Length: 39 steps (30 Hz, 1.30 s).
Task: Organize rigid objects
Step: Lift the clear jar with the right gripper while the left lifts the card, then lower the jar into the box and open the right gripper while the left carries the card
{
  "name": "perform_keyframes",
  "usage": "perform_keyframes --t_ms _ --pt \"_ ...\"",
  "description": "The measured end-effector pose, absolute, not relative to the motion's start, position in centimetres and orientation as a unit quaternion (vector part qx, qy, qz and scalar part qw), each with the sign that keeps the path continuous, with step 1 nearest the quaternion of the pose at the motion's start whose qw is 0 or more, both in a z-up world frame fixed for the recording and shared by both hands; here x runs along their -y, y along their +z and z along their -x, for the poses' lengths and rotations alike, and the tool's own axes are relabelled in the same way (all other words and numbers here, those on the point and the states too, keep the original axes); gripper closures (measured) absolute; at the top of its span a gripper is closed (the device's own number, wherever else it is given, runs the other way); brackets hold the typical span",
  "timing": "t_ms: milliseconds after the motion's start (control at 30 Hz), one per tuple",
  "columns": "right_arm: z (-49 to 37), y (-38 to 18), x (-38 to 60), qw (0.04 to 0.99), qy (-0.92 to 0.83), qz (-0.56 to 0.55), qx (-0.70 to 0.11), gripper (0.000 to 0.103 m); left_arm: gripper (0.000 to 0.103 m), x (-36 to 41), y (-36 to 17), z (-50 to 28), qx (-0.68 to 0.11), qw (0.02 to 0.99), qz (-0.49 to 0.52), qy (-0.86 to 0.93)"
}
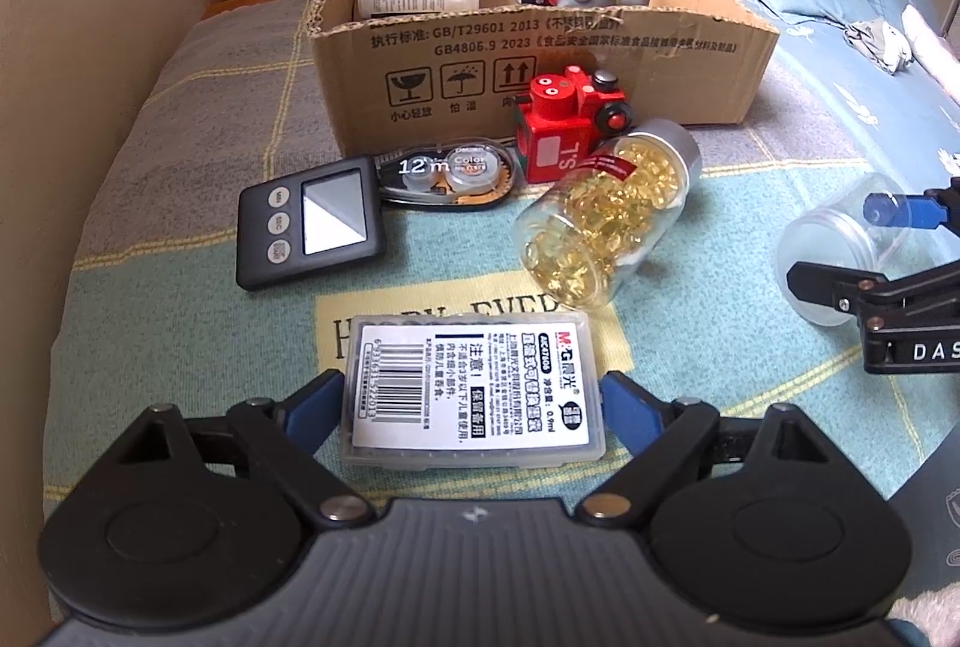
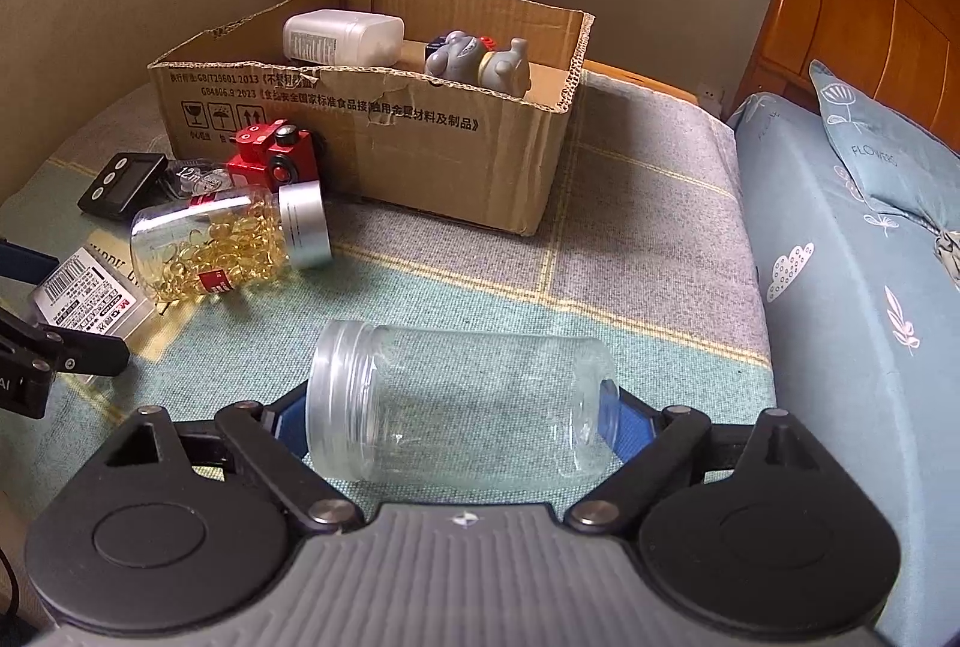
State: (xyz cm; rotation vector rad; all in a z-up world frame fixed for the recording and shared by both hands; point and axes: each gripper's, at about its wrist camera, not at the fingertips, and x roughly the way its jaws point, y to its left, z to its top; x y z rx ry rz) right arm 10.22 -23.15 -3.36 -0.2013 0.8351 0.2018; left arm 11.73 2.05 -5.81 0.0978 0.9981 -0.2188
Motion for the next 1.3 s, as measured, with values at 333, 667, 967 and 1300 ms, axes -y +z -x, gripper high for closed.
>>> perform_keyframes --t_ms 333,667,967,1300 --pt "-10.0 -1.0 23.5 0.901 0.128 0.110 -0.398 0.009 0.013 -2.3 -3.2 -11.4 -0.457 0.880 -0.055 -0.115" --pt "-11.5 3.5 23.3 0.917 0.146 0.112 -0.353 0.009 0.013 -2.2 0.4 -12.3 -0.421 0.897 -0.069 -0.119" --pt "-14.9 7.2 21.8 0.930 0.157 0.121 -0.310 0.009 0.013 -2.9 3.1 -14.0 -0.381 0.916 -0.068 -0.105" --pt "-21.7 8.1 19.8 0.934 0.144 0.090 -0.316 0.009 0.013 -3.3 4.7 -16.9 -0.354 0.928 -0.066 -0.094"
